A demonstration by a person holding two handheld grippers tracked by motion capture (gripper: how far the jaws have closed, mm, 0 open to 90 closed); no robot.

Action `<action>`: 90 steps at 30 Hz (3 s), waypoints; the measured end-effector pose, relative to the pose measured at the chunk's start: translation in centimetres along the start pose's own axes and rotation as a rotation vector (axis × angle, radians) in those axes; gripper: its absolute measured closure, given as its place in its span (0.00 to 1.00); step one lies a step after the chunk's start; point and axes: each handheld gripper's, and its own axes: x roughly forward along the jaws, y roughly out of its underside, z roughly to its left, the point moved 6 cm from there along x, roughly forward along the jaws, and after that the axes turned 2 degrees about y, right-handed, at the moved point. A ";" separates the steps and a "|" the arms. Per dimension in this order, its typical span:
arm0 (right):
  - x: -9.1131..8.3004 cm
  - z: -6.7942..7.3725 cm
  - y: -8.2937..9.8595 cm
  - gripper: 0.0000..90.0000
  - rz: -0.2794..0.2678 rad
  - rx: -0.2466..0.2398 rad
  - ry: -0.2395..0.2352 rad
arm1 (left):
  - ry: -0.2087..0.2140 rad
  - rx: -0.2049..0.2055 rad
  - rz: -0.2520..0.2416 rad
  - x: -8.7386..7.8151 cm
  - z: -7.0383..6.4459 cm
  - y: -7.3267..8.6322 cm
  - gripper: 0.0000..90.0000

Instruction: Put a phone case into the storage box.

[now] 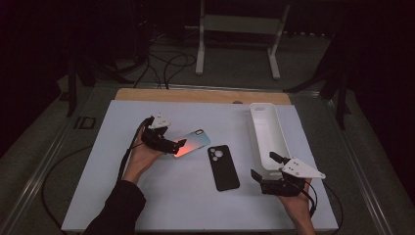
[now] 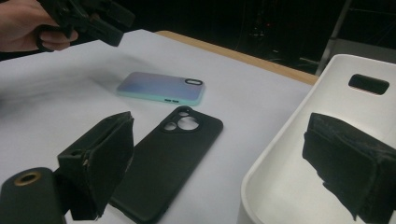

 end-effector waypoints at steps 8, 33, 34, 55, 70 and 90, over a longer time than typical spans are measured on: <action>0.1 0.0 0.0 0.10 0.002 0.000 -0.001 | 0.017 -0.003 0.076 1.6 0.3 0.7 0.00; 0.2 0.1 0.2 0.10 0.007 0.000 -0.006 | 0.061 0.012 0.263 5.5 0.1 2.4 0.03; 0.2 0.1 0.2 0.10 0.007 0.001 -0.006 | 0.068 0.014 0.278 5.7 0.1 2.6 0.03; 0.3 0.1 0.3 0.10 0.014 0.000 -0.008 | 0.069 0.036 0.380 6.5 -0.2 3.7 0.12; 0.4 0.2 0.3 0.10 0.015 -0.005 -0.010 | 0.071 0.043 0.502 6.0 -1.0 3.5 0.17; 0.4 0.3 -0.2 0.10 0.008 -0.002 -0.010 | 0.010 -0.002 0.357 3.2 -1.0 3.2 0.19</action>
